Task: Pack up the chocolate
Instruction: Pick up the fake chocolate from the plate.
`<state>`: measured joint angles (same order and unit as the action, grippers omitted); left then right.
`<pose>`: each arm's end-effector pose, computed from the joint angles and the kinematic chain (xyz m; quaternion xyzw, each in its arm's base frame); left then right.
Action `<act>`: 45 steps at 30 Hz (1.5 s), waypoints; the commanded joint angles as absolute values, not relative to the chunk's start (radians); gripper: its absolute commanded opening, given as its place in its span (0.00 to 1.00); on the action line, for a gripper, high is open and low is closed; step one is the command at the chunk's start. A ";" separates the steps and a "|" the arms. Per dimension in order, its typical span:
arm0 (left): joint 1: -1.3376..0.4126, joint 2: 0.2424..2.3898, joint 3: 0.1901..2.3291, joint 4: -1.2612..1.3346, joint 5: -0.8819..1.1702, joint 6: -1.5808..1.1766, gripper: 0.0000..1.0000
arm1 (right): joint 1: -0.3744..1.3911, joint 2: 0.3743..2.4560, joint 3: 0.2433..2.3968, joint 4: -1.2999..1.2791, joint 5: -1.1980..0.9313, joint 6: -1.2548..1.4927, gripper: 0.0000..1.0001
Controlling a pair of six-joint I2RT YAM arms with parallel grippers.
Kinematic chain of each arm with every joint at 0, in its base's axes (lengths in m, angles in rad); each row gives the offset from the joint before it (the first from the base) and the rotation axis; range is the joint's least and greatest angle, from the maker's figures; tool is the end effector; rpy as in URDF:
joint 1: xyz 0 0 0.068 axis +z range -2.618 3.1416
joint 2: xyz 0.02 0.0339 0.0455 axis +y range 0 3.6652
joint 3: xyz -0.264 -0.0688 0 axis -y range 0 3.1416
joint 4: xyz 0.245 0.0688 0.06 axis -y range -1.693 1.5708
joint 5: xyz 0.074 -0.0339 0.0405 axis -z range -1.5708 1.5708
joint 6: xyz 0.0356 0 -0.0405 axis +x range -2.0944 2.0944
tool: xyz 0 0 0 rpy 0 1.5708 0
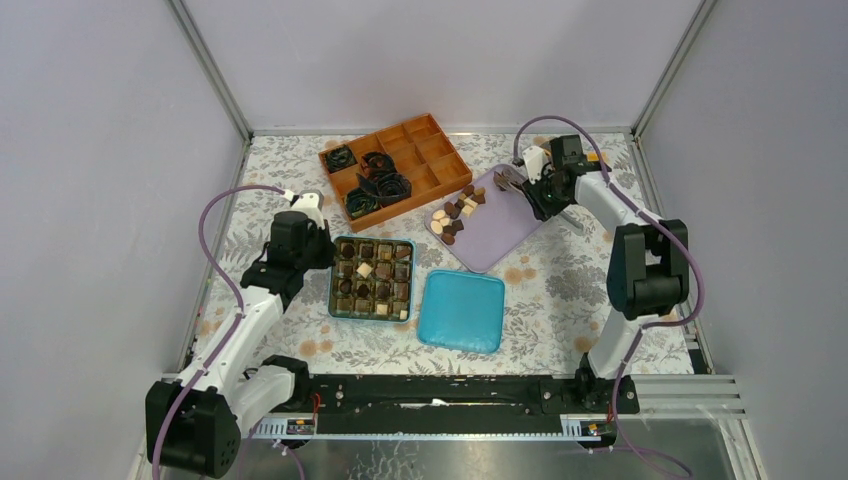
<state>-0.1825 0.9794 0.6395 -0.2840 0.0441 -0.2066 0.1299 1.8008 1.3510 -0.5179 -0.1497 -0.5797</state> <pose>0.2089 -0.0402 0.2435 -0.0007 0.8898 -0.1074 0.4435 0.3849 0.0556 0.2281 -0.3516 0.8852 0.0036 0.3046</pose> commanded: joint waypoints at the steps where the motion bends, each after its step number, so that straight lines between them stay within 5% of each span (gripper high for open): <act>1: -0.180 0.977 0.691 -0.219 0.058 -0.230 0.00 | 0.137 1.844 1.452 -0.534 -0.159 -0.566 0.42; 45: -0.173 0.977 0.694 -0.222 0.069 -0.234 0.00 | 0.211 1.966 1.534 -0.588 -0.044 -0.593 0.45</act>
<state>-0.1768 0.9848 0.6430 -0.2855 0.0448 -0.2073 0.1986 1.9667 1.4914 -0.5838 -0.0669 -0.5777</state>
